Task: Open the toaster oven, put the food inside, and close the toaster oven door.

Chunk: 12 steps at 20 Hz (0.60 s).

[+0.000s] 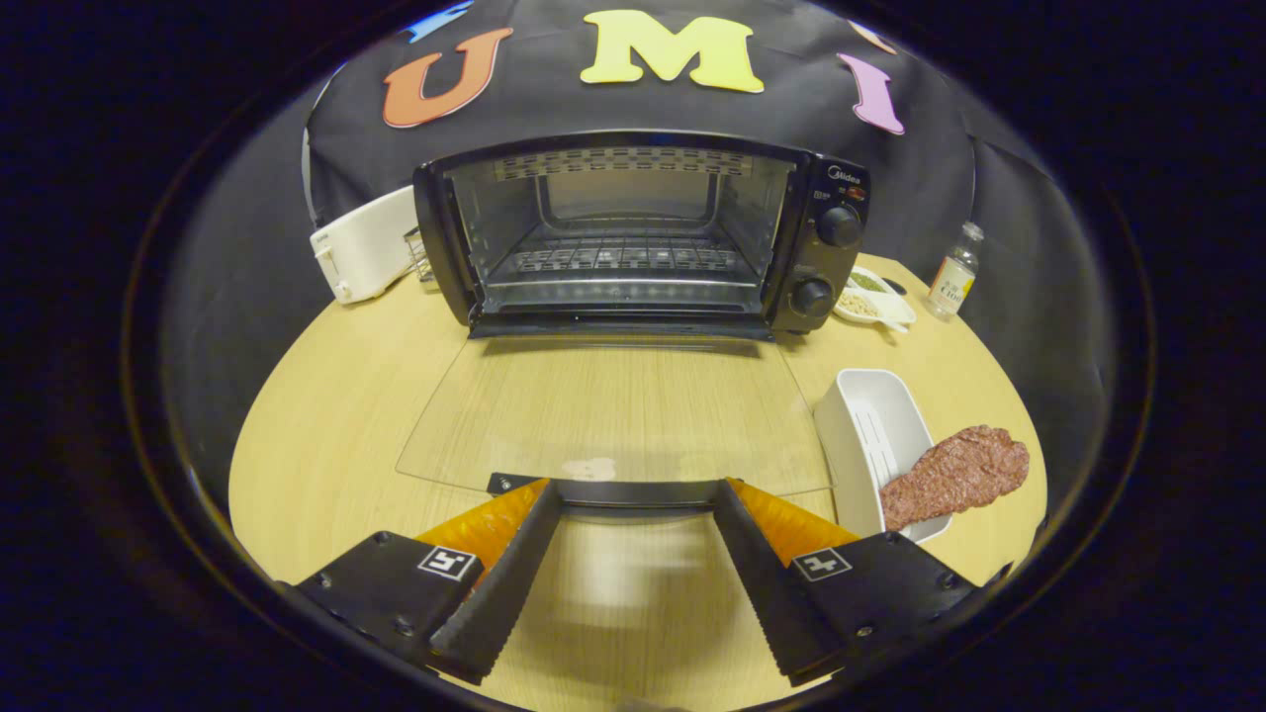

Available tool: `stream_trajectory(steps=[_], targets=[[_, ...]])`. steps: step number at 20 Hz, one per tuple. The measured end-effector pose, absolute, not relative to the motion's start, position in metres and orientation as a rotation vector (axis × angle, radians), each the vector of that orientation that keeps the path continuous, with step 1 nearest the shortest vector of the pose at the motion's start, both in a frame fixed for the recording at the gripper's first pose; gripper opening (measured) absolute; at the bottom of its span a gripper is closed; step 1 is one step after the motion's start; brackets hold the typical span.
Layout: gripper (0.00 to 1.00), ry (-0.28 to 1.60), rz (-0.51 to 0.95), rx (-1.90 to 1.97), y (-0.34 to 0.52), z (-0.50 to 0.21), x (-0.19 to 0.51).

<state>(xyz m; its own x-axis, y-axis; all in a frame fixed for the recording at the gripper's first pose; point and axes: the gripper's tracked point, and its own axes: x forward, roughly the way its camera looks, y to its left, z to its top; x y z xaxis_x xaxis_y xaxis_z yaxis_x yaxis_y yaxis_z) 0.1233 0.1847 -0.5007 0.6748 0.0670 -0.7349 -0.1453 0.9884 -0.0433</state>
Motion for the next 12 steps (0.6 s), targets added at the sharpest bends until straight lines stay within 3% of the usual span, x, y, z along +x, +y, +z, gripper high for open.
stream_trajectory(steps=[6,12], targets=[[1.00,0.819,0.196,-0.080,0.182,-0.482,0.121],[1.00,0.757,0.235,-0.071,0.112,-0.426,0.121]])
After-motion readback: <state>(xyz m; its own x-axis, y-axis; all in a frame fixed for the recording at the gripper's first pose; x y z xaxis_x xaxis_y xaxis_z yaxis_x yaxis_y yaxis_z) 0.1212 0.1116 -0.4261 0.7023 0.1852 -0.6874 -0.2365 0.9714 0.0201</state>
